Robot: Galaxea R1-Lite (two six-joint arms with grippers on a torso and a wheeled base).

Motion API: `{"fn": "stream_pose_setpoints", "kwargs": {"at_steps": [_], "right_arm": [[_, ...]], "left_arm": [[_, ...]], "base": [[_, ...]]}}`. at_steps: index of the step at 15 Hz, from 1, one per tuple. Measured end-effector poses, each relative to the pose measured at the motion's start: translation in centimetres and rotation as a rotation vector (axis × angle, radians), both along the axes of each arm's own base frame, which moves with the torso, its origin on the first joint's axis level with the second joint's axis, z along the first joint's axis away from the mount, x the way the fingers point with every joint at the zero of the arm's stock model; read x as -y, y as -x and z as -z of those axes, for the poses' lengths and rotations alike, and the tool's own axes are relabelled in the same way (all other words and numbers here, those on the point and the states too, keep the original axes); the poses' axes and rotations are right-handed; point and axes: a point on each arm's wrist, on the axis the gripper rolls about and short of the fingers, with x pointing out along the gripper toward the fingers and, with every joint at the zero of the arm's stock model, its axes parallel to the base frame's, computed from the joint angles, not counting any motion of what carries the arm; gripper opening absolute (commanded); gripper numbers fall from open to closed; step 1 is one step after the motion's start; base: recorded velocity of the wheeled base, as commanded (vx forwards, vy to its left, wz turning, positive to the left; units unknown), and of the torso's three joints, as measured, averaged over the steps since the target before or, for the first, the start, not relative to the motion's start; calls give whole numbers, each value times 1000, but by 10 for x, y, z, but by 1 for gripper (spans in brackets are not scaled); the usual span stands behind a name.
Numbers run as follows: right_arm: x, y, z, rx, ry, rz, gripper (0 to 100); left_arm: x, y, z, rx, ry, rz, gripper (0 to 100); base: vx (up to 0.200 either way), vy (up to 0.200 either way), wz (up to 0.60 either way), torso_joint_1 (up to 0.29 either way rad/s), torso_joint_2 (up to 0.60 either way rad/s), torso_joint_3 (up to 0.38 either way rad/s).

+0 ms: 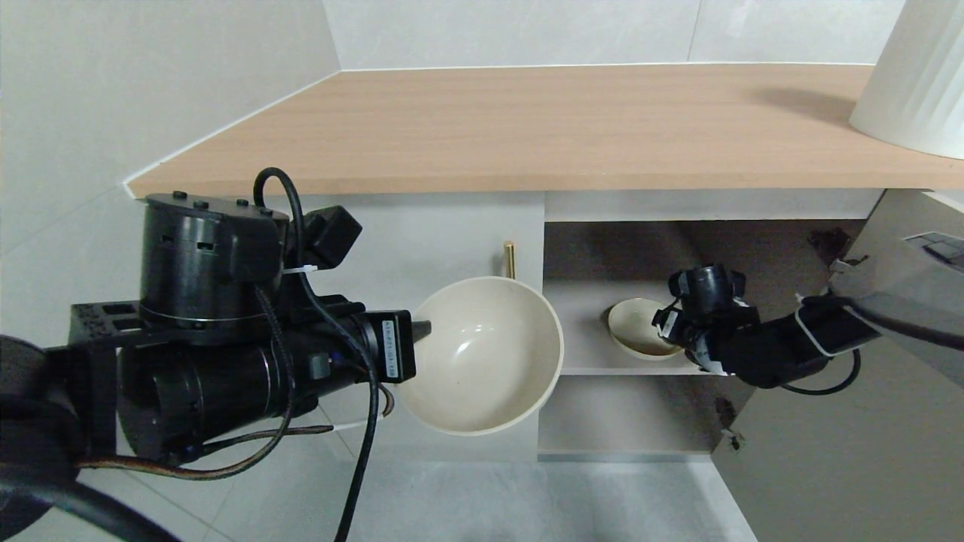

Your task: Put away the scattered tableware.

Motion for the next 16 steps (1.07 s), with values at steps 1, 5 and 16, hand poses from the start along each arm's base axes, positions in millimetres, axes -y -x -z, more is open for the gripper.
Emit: {"fn": "stream_pose_setpoints", "kwargs": {"at_steps": [1,5,16], "right_arm": [[-4,15,-13,-17,-13,-63,100],[-17,93,-80,-91,-59,-336,100],[-43,229,-136,-139,49,-825,100]], "left_arm": [[5,0,3,-7,-7,15,0],[32,4,23,-49,-82,99,0],[76,11,68,-83,-273,83,0]], "base": [[0,0,0,0,0,0],[0,0,0,0,0,0],[0,0,0,0,0,0]]}}
